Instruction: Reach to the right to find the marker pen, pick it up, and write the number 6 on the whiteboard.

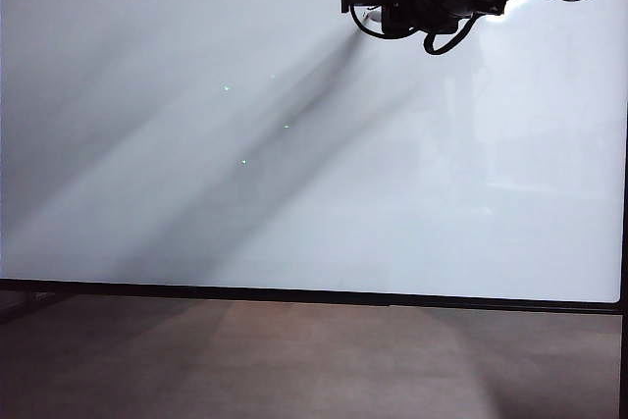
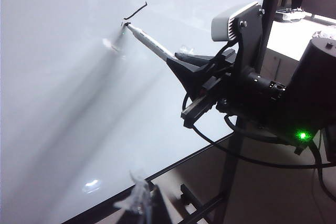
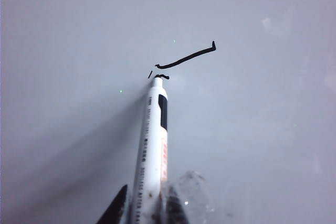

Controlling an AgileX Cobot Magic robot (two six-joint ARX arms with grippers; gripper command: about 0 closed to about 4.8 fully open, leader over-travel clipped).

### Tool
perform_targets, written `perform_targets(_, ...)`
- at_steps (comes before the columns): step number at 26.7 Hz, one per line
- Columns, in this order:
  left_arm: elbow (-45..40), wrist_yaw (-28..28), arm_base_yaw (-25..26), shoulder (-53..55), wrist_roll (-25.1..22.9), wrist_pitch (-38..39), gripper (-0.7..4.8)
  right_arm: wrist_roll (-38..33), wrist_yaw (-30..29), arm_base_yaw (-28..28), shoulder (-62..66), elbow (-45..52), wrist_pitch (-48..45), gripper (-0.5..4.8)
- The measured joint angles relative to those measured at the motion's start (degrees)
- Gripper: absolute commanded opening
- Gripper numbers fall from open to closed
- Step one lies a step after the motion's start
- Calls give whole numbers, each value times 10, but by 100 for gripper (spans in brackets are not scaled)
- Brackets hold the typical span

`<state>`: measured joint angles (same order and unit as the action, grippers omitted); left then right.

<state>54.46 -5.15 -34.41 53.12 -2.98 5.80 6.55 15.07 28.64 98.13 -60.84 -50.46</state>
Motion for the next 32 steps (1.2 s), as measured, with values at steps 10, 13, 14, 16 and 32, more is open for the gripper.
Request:
perform_targets(10,0,0,0,0,0,0,-7,2,-22,-12,0,-1,0,-1)
perform_targets(13,0,0,0,0,0,0,-7,6,-23,-11,0,-4,-5,-1)
perform_targets(14,0,0,0,0,0,0,-7,7,-23,-11,0,-5,-8,-1)
perform_targets(16,0,0,0,0,0,0,-7,7,-23,-12,0,-5,-12,-1)
perform_targets(32,0,0,0,0,0,0,-7,0,-23,-11,0,-6,35,-1)
